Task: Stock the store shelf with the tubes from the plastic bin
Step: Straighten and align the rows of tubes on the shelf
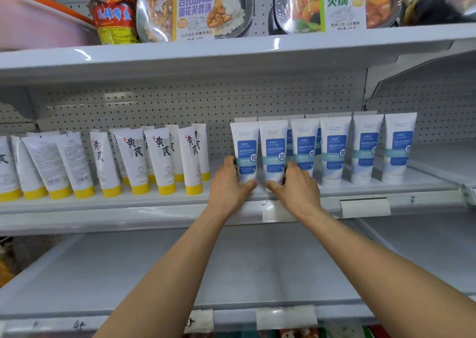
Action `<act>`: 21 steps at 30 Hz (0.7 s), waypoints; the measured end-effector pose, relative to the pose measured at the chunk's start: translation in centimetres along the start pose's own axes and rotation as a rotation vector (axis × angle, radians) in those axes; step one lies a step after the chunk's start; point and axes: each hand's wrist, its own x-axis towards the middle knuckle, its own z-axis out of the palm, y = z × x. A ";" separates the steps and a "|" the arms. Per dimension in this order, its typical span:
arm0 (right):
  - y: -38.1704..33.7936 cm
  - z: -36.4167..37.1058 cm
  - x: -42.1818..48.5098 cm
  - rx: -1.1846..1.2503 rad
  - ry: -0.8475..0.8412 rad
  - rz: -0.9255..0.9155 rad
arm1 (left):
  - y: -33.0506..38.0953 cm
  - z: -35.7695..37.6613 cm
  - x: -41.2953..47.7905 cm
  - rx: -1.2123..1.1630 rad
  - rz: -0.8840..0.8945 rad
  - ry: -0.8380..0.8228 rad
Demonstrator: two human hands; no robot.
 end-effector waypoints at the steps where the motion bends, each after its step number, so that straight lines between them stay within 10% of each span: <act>1: 0.1 0.0 0.0 0.006 -0.008 0.000 | 0.0 0.0 0.0 0.007 0.001 0.002; 21: 1.4 -4.2 -1.8 0.159 -0.020 -0.310 | 1.0 -2.5 -2.5 -0.004 -0.017 0.105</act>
